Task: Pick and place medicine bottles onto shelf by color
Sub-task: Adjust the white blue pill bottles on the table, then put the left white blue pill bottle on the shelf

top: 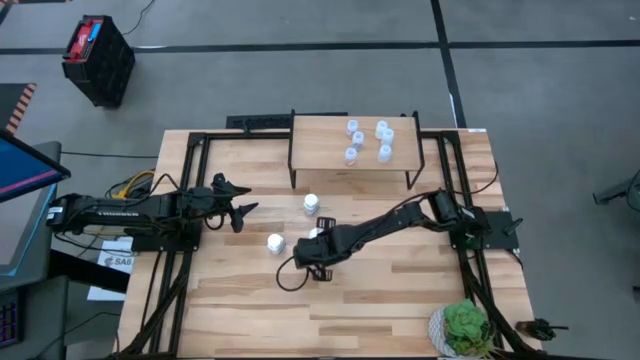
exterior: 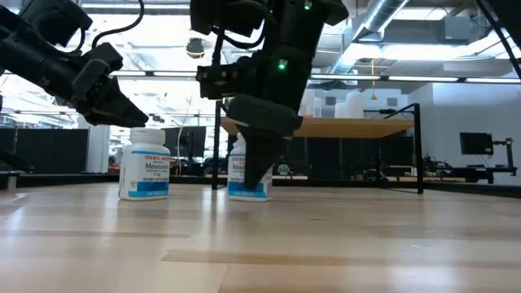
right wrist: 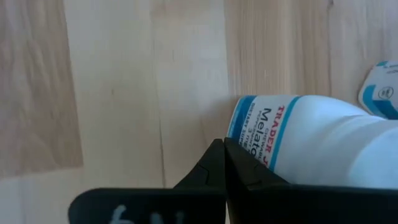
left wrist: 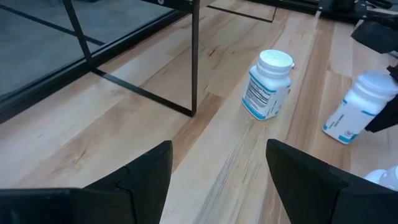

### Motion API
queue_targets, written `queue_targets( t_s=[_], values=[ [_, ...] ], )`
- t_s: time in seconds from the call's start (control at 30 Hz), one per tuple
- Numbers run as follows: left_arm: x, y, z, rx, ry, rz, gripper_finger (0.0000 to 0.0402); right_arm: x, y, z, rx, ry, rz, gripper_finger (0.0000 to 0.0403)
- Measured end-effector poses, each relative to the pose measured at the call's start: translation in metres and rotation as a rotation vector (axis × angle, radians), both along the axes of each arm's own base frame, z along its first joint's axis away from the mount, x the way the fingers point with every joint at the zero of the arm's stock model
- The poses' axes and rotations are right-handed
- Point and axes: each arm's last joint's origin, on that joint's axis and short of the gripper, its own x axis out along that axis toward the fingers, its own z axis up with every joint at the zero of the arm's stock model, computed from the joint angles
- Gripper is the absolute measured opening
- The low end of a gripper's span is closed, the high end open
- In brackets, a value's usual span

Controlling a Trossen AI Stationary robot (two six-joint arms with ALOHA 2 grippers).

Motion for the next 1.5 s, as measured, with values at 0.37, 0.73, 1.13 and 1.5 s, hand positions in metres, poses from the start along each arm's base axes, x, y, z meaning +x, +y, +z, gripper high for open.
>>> queue_targets(
  t_s=[0.37,0.73,1.13,1.5],
  values=[
    [0.0,0.0,0.0,0.0,0.001,0.0,0.0247,-0.035,0.04,0.002,0.069,0.226,0.019,0.0008],
    [0.0,0.0,0.0,-0.008,-0.006,0.002,0.0247,-0.069,0.069,0.062,-0.062,0.063,-0.079,0.0008],
    [0.006,-0.001,0.013,0.034,-0.131,-0.064,0.0247,-0.154,0.022,0.057,-0.333,0.169,-0.351,0.0008],
    [0.009,-0.002,0.024,-0.044,-0.265,-0.103,0.0247,-0.215,-0.008,0.055,0.247,-0.849,-0.277,0.0008]
  ],
)
